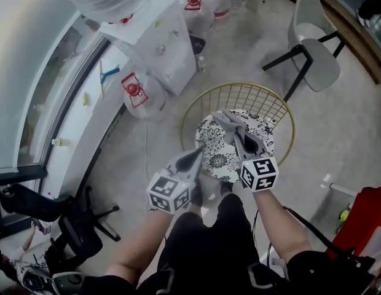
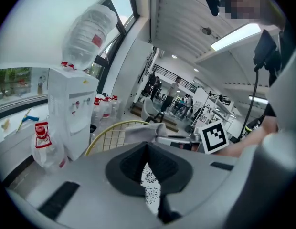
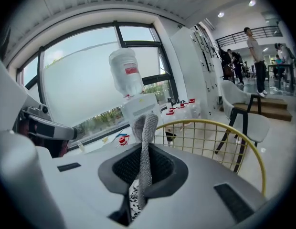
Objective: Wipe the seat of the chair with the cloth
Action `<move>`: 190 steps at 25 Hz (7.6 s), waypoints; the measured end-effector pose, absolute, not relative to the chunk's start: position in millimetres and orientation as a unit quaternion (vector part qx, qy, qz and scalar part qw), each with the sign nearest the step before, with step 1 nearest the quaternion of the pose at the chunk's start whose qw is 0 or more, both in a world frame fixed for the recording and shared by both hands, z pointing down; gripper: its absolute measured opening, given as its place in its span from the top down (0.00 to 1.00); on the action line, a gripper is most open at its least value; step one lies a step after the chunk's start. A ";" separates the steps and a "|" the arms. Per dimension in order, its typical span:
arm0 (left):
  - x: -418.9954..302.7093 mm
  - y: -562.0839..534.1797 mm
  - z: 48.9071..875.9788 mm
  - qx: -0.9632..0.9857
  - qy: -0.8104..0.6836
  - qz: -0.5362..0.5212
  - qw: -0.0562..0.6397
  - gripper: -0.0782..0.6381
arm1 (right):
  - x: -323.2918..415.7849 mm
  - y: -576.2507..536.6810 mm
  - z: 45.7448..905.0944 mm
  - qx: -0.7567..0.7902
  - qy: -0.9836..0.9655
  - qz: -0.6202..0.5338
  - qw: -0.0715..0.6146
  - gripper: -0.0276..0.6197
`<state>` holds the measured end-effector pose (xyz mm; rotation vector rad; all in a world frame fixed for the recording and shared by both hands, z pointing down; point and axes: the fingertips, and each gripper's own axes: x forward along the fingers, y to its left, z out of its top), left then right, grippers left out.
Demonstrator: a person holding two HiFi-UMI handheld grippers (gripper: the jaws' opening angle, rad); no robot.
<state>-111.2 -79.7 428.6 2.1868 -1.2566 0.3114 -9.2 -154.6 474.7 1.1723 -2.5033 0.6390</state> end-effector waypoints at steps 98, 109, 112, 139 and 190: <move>-8.5 -110.6 593.8 0.798 -0.438 0.213 0.355 0.88 | 218.8 -211.9 748.4 0.599 -0.646 0.357 0.311 0.92; -19.5 -90.6 585.6 0.792 -0.435 0.197 0.380 0.88 | 186.9 -190.1 703.9 0.585 -0.667 0.382 0.257 0.92; -27.9 -81.2 581.8 0.791 -0.439 0.193 0.380 0.88 | 147.5 -178.8 684.5 0.553 -0.702 0.379 0.242 0.92; -135.0 -52.9 601.7 0.729 -0.530 0.175 0.397 0.88 | -94.7 -140.6 745.6 0.334 -0.784 0.466 0.238 0.92; -43.6 -64.1 625.8 0.772 -0.445 0.209 0.403 0.88 | 168.0 -137.7 799.4 0.533 -0.647 0.444 0.316 0.92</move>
